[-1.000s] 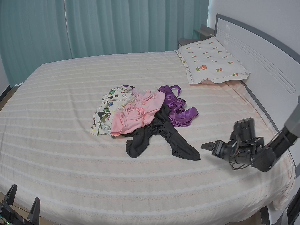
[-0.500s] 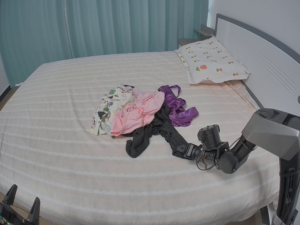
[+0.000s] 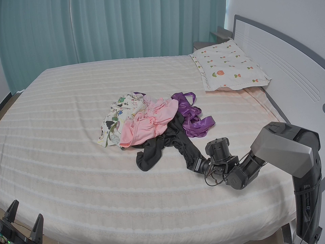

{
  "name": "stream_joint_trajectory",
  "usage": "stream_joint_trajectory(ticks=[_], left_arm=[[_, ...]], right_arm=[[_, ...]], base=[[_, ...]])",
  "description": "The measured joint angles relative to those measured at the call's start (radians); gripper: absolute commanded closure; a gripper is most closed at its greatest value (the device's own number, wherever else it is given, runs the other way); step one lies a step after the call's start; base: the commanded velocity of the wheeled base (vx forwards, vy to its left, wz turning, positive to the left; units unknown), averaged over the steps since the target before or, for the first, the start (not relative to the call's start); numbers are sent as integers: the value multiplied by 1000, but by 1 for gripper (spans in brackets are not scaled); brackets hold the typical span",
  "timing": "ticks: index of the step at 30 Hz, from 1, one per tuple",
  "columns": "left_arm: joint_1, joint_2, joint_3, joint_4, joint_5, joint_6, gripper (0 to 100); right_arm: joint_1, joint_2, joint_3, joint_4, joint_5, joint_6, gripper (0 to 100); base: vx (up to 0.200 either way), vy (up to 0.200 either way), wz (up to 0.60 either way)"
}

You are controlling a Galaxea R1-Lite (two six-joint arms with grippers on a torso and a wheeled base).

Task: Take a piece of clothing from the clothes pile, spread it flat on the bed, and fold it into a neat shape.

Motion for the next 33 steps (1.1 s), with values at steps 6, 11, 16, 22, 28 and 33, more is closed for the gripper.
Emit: stream_joint_trajectory(ticks=[6,11,16,22,28,33], left_arm=[[0,0,0,0,0,0,0],[0,0,0,0,0,2,0],[0,0,0,0,0,6,0],[0,0,0,-1,0,10,0],[0,0,0,-4,-7,54,0],[0,0,0,-23,-38,89,0]], right_arm=[[-7,-21,31,-29,-2,80,100],[-8,-103,137,-71,6,168,100],[-5,-218,316,-110,21,224,100],[-4,-354,593,-233,42,306,100],[2,-434,771,-465,63,368,100],[18,-433,853,-584,72,391,100]], base=[[0,0,0],[0,0,0],[0,0,0],[0,0,0],[0,0,0],[0,0,0]])
